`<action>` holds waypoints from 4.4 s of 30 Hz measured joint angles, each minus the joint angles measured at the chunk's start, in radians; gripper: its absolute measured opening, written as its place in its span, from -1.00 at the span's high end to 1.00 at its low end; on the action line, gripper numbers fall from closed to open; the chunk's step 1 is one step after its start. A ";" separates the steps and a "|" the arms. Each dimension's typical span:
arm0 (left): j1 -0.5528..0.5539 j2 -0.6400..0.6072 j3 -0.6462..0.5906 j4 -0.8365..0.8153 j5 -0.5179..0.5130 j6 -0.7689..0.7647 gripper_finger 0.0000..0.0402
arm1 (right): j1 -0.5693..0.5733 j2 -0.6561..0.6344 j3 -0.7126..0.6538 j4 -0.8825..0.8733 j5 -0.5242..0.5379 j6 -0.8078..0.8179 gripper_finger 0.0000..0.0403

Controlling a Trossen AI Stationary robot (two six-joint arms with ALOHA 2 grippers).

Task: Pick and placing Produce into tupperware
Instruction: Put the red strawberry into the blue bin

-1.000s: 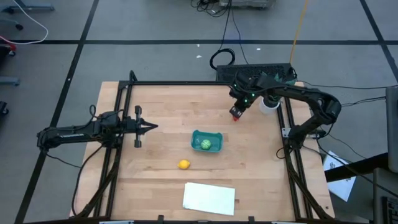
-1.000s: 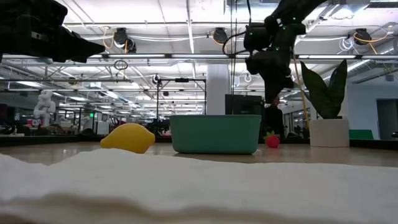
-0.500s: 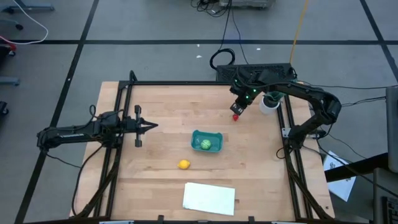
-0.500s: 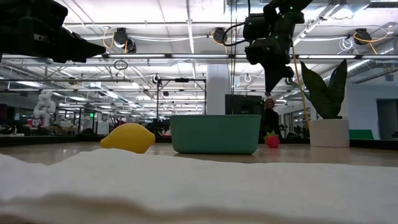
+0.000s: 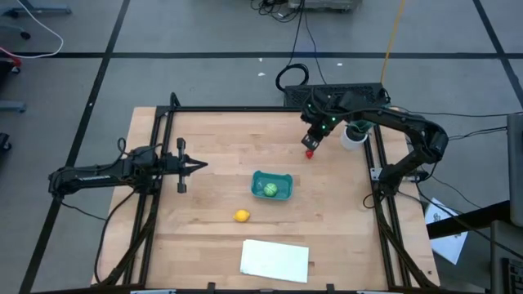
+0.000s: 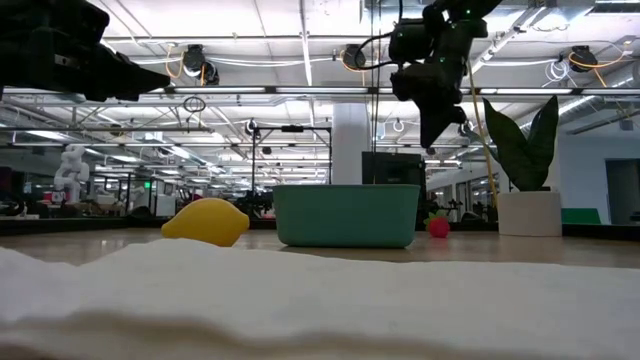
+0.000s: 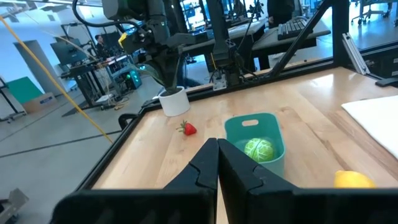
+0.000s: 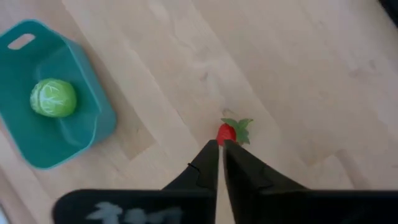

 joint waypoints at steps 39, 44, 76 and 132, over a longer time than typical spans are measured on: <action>0.000 0.000 0.000 -0.030 0.000 -0.019 0.95 | 0.013 0.337 -0.001 -0.093 0.015 0.033 -0.36; 0.000 0.000 0.000 -0.049 -0.001 -0.019 0.95 | 0.011 0.346 -0.001 -0.029 0.016 0.037 -0.36; 0.000 0.000 0.000 -0.078 0.000 -0.035 0.95 | 0.009 0.346 -0.123 0.106 0.069 0.086 -0.36; 0.000 0.000 0.000 -0.078 0.000 -0.034 0.95 | 0.009 0.316 -0.128 0.158 0.028 0.022 0.24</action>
